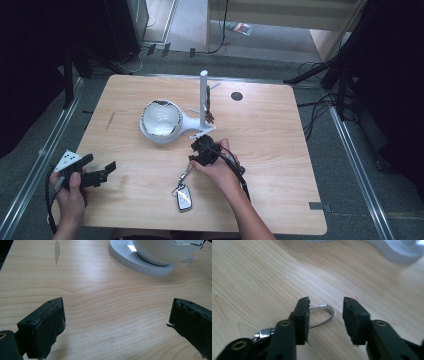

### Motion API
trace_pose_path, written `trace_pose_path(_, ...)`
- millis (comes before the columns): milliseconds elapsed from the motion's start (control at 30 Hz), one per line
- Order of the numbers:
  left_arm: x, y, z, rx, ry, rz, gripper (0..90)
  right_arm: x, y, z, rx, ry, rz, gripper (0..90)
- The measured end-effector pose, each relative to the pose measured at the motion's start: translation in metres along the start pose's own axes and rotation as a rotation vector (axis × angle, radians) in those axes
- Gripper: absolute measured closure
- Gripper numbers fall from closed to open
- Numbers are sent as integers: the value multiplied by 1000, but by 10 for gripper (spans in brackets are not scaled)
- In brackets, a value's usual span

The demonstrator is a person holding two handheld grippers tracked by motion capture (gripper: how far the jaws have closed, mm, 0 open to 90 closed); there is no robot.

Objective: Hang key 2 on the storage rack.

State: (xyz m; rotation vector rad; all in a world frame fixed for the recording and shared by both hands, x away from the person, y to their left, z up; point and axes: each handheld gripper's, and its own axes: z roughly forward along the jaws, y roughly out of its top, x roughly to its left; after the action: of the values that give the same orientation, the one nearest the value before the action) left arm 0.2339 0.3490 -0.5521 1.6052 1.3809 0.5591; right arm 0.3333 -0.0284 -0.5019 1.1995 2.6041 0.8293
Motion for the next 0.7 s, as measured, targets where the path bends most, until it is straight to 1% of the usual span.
trace_pose_path(67,0,0,0,1,-1,0,9,4,-2,-1,28,-7,46,473)
trace_pose_path(133,0,0,0,1,-1,-1,9,10,-5,0,56,-18,73,401)
trace_pose_path(167,0,0,0,0,-1,-1,9,12,-6,1,63,-11,86,380)
trace_pose_path(200,0,0,0,1,-1,-1,9,14,-7,1,68,2,118,364)
trace_pose_path(233,0,0,0,1,-1,-1,9,15,-7,2,67,11,131,348)
trace_pose_path(300,0,0,0,-1,-2,-2,9,17,-8,5,77,3,157,305)
trace_pose_path(367,1,0,0,-1,-3,-3,9,21,-8,10,101,4,179,227)
trace_pose_path(500,1,0,0,0,-3,-5,9,24,-9,14,120,-3,194,202)
trace_pose_path(533,1,0,0,0,-3,-5,9,25,-9,15,122,3,202,215)
trace_pose_path(567,1,0,0,-1,-3,-6,9,27,-9,15,124,-4,200,228)
trace_pose_path(700,1,0,0,0,-2,-6,9,33,-9,18,119,-7,179,306)
